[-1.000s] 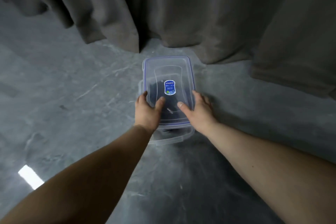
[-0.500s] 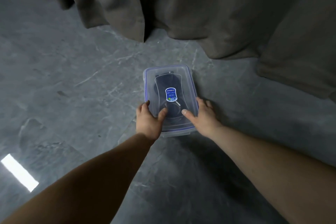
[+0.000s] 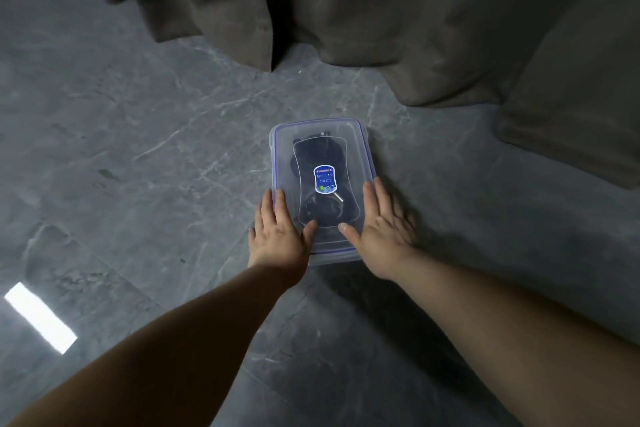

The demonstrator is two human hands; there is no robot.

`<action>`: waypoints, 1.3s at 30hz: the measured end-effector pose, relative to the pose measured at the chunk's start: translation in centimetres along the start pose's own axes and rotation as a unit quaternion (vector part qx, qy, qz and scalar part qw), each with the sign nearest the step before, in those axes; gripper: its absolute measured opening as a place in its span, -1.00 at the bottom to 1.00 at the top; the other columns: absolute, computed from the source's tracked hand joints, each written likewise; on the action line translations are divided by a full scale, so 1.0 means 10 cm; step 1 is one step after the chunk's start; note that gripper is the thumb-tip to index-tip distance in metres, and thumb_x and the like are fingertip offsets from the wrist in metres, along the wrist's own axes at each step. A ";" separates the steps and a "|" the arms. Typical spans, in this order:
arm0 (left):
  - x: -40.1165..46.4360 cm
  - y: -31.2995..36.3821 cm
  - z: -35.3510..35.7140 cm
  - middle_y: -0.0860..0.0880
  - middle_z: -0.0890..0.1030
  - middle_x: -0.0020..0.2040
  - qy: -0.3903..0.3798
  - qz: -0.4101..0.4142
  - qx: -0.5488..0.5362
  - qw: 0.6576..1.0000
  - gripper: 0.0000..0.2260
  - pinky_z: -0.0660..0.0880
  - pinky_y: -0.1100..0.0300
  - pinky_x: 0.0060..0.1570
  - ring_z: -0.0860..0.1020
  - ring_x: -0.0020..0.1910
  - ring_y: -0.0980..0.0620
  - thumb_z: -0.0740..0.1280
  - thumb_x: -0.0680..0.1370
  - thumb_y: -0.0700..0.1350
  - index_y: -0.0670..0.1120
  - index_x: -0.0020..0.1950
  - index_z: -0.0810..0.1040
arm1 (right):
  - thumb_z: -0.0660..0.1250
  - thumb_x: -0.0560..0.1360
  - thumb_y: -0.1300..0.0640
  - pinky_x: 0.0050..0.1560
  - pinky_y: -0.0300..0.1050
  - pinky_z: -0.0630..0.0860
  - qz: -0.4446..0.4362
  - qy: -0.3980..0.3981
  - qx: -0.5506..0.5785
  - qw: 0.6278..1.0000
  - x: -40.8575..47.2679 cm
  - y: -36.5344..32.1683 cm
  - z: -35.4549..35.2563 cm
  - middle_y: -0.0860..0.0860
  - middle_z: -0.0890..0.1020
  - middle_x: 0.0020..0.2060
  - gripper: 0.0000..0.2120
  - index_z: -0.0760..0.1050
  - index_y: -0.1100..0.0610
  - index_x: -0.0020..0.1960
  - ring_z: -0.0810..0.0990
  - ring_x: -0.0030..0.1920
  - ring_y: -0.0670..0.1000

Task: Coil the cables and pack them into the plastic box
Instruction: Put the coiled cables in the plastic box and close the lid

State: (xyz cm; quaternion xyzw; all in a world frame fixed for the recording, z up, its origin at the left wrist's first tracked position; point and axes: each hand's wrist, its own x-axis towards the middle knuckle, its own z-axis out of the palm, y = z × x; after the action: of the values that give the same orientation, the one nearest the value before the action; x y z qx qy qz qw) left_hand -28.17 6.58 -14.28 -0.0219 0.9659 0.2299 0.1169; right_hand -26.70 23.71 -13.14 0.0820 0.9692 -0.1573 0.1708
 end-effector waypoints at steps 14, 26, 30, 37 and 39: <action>0.62 0.06 -0.14 0.05 -0.27 0.59 -0.043 0.077 0.136 0.987 -0.37 -0.13 -0.16 0.52 -0.26 0.57 0.00 -0.06 0.64 0.21 -0.04 0.60 -0.18 | -0.08 0.63 -0.17 0.50 0.20 -0.13 -0.044 0.008 -0.033 0.998 0.56 -0.08 -0.16 -0.11 -0.30 0.53 -0.38 -0.24 0.02 0.56 -0.26 0.54 0.04; 0.59 0.39 -0.18 -0.04 -0.25 0.60 -0.012 0.164 0.166 0.972 -0.43 -0.20 -0.14 0.49 -0.28 0.56 -0.08 -0.01 0.66 0.08 -0.02 0.60 -0.18 | 0.09 0.61 -0.12 0.51 0.08 0.00 0.017 0.067 0.146 0.987 0.63 -0.05 -0.25 -0.05 -0.22 0.55 -0.33 -0.17 -0.01 0.57 -0.07 0.55 0.08; 0.55 0.47 -0.04 -0.01 -0.26 0.59 -0.071 0.171 0.198 0.963 -0.41 -0.28 -0.14 0.49 -0.31 0.55 -0.05 -0.12 0.64 0.20 0.02 0.58 -0.24 | 0.16 0.60 -0.07 0.46 -0.02 0.10 0.100 0.019 0.310 0.945 0.57 0.07 -0.26 0.11 0.00 0.56 -0.29 -0.18 0.05 0.57 0.07 0.53 0.12; 0.57 0.49 -0.02 0.01 -0.25 0.60 -0.073 0.163 0.212 0.961 -0.41 -0.28 -0.12 0.49 -0.30 0.56 -0.02 -0.14 0.63 0.23 0.03 0.59 -0.23 | 0.34 0.53 -0.01 0.26 -0.11 0.33 0.141 0.039 0.403 0.903 0.60 0.13 -0.36 0.13 0.26 0.49 -0.18 -0.09 0.12 0.57 0.35 0.41 0.13; 0.56 0.49 -0.03 0.01 -0.25 0.60 -0.072 0.162 0.211 0.961 -0.41 -0.28 -0.12 0.50 -0.30 0.56 -0.02 -0.13 0.63 0.23 0.03 0.59 -0.23 | 0.40 0.47 -0.02 0.26 -0.08 0.39 0.127 0.055 0.398 0.907 0.60 0.10 -0.34 0.13 0.38 0.42 -0.16 -0.02 0.14 0.56 0.43 0.35 0.12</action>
State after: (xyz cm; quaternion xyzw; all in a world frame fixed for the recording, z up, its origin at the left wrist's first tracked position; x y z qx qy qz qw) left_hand -34.15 10.92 -13.20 0.1763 0.9722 0.0378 0.1491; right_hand -33.08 26.39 -12.52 0.2737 0.8153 -0.5025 0.0888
